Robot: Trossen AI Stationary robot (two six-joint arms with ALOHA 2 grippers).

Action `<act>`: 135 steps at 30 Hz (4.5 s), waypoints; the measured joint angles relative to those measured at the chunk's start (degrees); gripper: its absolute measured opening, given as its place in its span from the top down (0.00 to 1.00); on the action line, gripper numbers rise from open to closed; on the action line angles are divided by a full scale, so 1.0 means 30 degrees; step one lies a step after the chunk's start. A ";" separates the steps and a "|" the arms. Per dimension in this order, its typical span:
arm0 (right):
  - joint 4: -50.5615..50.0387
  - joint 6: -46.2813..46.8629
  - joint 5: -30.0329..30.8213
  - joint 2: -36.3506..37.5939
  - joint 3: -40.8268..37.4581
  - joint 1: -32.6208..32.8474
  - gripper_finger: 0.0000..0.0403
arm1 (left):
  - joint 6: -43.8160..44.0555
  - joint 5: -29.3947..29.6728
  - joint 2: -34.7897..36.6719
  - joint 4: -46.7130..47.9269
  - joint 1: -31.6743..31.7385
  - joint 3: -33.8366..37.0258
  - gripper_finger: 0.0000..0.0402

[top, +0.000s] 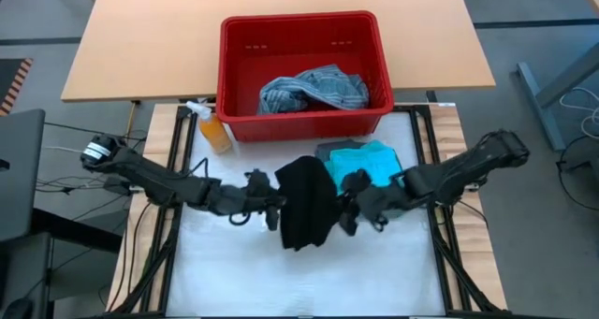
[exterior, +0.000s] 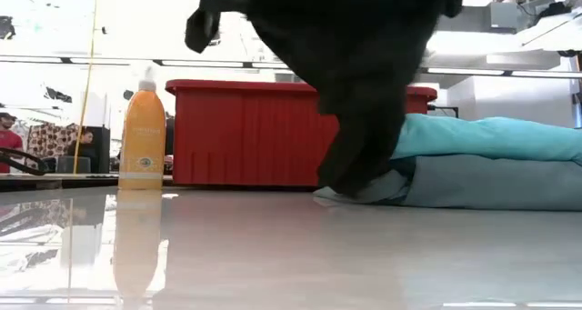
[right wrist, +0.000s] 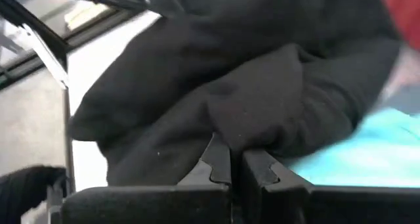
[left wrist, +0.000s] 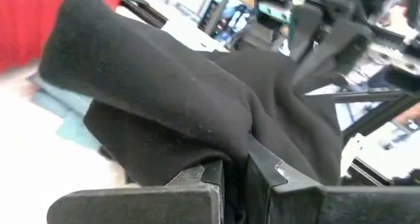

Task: Fold Laundry from Bin
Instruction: Fold the black shirt

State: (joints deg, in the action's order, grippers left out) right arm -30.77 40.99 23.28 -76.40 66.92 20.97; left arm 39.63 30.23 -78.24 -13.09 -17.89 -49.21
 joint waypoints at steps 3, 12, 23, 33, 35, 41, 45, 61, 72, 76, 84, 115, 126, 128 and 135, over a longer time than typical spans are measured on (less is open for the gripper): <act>-0.2290 0.0134 -0.0454 0.1397 -0.0003 -0.0536 0.94 | -0.0055 -0.0864 -0.0657 -0.0139 0.0715 -0.0213 0.97; -0.8384 -0.0198 -0.3078 0.4494 0.0000 -0.2946 0.94 | 0.1213 -0.2620 -0.5322 -0.7156 0.2348 -0.0221 0.98; -1.5809 -0.4832 -0.3240 0.5349 0.0408 -0.8214 0.94 | 0.1103 -0.5223 -1.1628 -0.8757 0.3741 -0.6410 0.97; -1.6607 -1.3430 -0.1989 0.2315 0.0408 -1.1252 0.94 | -0.1296 -0.5332 -1.3042 -0.4332 0.3809 -1.0322 0.96; -1.6640 -1.4778 -0.1448 0.1612 0.0408 -1.1667 0.94 | -0.2005 -0.5300 -1.3035 -0.4294 0.3823 -1.0332 0.96; -1.6688 -1.7355 0.0057 0.0412 0.0415 -1.2606 0.94 | -0.3335 -0.7105 -1.2692 -0.2793 0.3827 -1.0332 0.85; -1.6985 -1.7847 0.0702 0.0622 0.0415 -1.3082 0.94 | -0.4144 -0.7567 -1.1936 -0.0593 0.3701 -1.0332 0.71; -1.6608 -2.1546 0.0665 0.1728 0.0423 -1.3805 0.94 | -0.8836 -0.2556 -0.7404 0.4627 0.4218 -1.0332 0.54; -1.6754 -2.3771 0.0667 0.2813 0.1927 -1.4604 0.94 | -0.9770 -0.5214 -0.7374 0.4329 0.6550 -1.0332 0.54; -1.6737 -2.3824 0.0352 0.1971 0.1363 -1.5429 0.93 | -0.9976 -0.7082 -0.7374 0.3376 0.7740 -0.9651 0.54; -1.6410 -2.4303 -0.0221 0.0545 0.0605 -1.6151 0.91 | -0.8877 -1.2005 -0.9283 -0.0802 0.9628 -0.8564 0.54; -1.3453 -1.1600 -0.4260 0.5215 0.0296 -1.3415 0.46 | -1.5403 -1.3037 -1.4149 0.0697 0.9535 -1.1571 0.54; -1.1279 -0.5582 -0.3576 0.6702 -0.6576 -0.9701 0.57 | -1.6696 -1.3305 -1.4120 0.0826 0.9493 -1.1571 0.54; -1.2794 -0.5250 -0.3995 0.6157 -0.6677 -0.9342 0.59 | -1.6844 -1.3103 -1.4107 0.0880 0.9542 -1.1571 0.54; -1.3147 -0.6280 -0.4165 0.5092 -0.6725 -0.8600 0.61 | -1.6683 -1.2444 -1.4105 0.0819 0.9790 -1.1571 0.54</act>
State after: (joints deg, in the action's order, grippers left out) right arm -70.21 22.15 10.78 -61.13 46.74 -4.83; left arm -10.42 -7.10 -120.55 -10.63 11.49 -83.92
